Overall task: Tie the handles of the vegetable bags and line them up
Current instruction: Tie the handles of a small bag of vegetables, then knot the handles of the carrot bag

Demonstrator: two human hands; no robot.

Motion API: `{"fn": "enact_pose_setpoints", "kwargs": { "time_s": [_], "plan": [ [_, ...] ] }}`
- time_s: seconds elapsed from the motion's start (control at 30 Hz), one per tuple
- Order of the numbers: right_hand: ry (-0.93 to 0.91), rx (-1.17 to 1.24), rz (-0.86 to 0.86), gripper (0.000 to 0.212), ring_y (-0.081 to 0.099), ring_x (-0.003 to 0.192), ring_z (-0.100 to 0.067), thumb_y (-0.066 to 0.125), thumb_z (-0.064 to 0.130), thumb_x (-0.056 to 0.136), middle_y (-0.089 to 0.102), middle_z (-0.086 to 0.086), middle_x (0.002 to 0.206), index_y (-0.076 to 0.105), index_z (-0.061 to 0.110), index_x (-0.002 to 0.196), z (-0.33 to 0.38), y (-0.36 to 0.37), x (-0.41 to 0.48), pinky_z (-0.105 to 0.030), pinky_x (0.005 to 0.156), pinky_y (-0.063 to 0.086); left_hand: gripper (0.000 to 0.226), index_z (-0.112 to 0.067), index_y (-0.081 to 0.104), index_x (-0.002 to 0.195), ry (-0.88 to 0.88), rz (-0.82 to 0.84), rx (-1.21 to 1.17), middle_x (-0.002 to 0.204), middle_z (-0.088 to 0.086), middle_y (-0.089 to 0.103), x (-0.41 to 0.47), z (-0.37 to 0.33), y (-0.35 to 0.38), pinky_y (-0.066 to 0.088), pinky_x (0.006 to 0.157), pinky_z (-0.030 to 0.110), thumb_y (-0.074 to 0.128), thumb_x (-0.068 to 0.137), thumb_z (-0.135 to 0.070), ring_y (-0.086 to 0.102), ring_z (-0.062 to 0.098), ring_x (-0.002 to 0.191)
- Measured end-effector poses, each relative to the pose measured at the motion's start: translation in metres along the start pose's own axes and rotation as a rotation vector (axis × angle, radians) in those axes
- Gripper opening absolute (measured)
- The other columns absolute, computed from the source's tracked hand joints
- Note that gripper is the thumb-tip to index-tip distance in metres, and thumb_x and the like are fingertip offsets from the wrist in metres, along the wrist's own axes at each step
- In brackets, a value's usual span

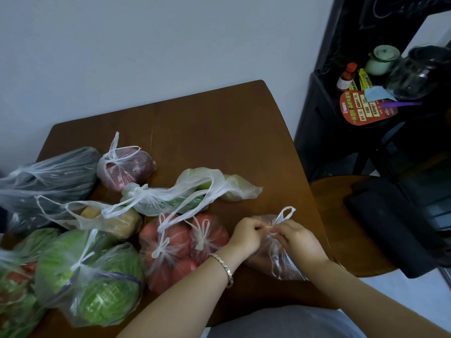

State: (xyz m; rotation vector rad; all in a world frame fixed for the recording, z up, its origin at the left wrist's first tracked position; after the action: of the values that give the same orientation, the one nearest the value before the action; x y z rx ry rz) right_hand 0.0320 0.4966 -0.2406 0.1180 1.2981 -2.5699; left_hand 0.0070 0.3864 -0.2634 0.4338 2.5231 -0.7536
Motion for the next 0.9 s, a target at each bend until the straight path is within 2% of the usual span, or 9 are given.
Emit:
{"fn": "enact_pose_setpoints", "kwargs": {
  "time_s": [0.13,0.2,0.3,0.4,0.63,0.67,0.77,0.83,0.9],
  "plan": [
    [-0.068,-0.154,-0.046,0.009,0.049,0.067,-0.01,0.069,0.021,0.079,0.054,0.0,0.09,0.063,0.017,0.085,0.006,-0.002,-0.002,-0.021,0.056,0.042,0.021,-0.002,0.07,0.098,-0.023,-0.028,0.031,0.104,0.016,0.069,-0.005,0.005,0.001,0.044,0.084,0.027,0.057,0.089,-0.015,0.062,0.023,0.1],
    [-0.172,-0.192,-0.032,0.005,0.04,0.07,-0.005,0.062,0.021,0.084,0.055,0.001,0.088,0.062,0.017,0.085,0.016,-0.004,-0.004,-0.022,0.061,0.039,0.021,-0.003,0.07,0.097,-0.007,-0.053,0.051,0.104,0.015,0.069,-0.007,0.001,0.003,0.044,0.085,0.028,0.056,0.089,-0.017,0.062,0.024,0.1],
    [-0.227,-0.118,0.077,0.021,0.042,0.086,-0.008,0.04,0.024,0.094,0.054,0.003,0.101,0.059,0.017,0.099,0.021,-0.006,-0.003,-0.021,0.079,0.03,0.018,-0.003,0.071,0.091,-0.002,-0.128,0.021,0.099,0.014,0.07,-0.005,-0.006,-0.006,0.043,0.079,0.023,0.057,0.088,-0.013,0.063,0.023,0.097],
    [-0.239,-0.134,0.115,0.037,0.045,0.088,-0.008,0.025,0.035,0.09,0.052,0.008,0.093,0.059,0.02,0.091,0.018,-0.004,-0.006,-0.02,0.077,0.024,0.018,-0.004,0.074,0.083,-0.022,-0.139,0.02,0.093,0.013,0.073,0.0,-0.005,-0.014,0.045,0.078,0.022,0.056,0.085,-0.004,0.065,0.024,0.093],
    [0.039,-0.067,0.334,0.011,0.053,0.081,-0.011,0.049,0.033,0.09,0.051,0.013,0.082,0.054,0.025,0.085,0.01,0.002,0.003,-0.028,0.08,0.045,0.02,-0.006,0.074,0.086,-0.086,-0.107,0.061,0.099,0.01,0.071,-0.004,0.009,-0.025,0.04,0.076,0.019,0.054,0.087,-0.005,0.063,0.021,0.097],
    [0.048,-0.026,0.299,0.006,0.052,0.084,-0.009,0.053,0.033,0.088,0.05,0.016,0.086,0.053,0.028,0.091,0.017,-0.008,0.01,-0.028,0.085,0.046,0.018,-0.006,0.072,0.088,-0.119,-0.154,0.032,0.1,0.011,0.071,-0.006,0.013,-0.036,0.04,0.077,0.018,0.054,0.086,-0.005,0.063,0.022,0.099],
    [-0.087,0.115,-0.034,0.054,0.046,0.111,-0.013,0.066,0.03,0.08,0.047,0.003,0.119,0.042,0.025,0.128,0.059,-0.055,0.037,-0.032,0.099,0.043,0.025,-0.003,0.064,0.108,-0.213,-0.289,-0.077,0.118,0.011,0.064,-0.012,0.026,-0.077,0.037,0.091,0.02,0.049,0.09,-0.008,0.055,0.022,0.114],
    [-0.283,0.083,-0.153,0.071,0.038,0.12,-0.02,0.07,0.029,0.076,0.039,-0.006,0.131,0.034,0.026,0.137,0.097,-0.07,0.052,-0.036,0.104,0.039,0.031,-0.003,0.055,0.121,-0.27,-0.342,-0.148,0.128,0.01,0.055,-0.019,0.038,-0.098,0.036,0.098,0.026,0.039,0.095,-0.009,0.051,0.021,0.117],
    [-0.386,-0.019,-0.11,0.07,0.029,0.127,-0.026,0.068,0.032,0.077,0.031,-0.009,0.14,0.034,0.031,0.138,0.131,-0.062,0.066,-0.041,0.107,0.031,0.027,-0.009,0.058,0.116,-0.389,-0.433,-0.304,0.113,0.006,0.058,-0.031,0.052,-0.116,0.045,0.078,0.025,0.042,0.095,-0.015,0.057,0.015,0.09]
  ]
}}
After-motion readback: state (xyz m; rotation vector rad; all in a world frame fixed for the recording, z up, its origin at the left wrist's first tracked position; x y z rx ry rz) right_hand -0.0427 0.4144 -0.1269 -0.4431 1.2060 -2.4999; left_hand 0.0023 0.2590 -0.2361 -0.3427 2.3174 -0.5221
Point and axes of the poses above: each hand's wrist, its own x-axis towards the middle knuckle, its own y-axis out of the palm, z = x × y, the point moved 8 cm from there along x, towards the middle knuckle
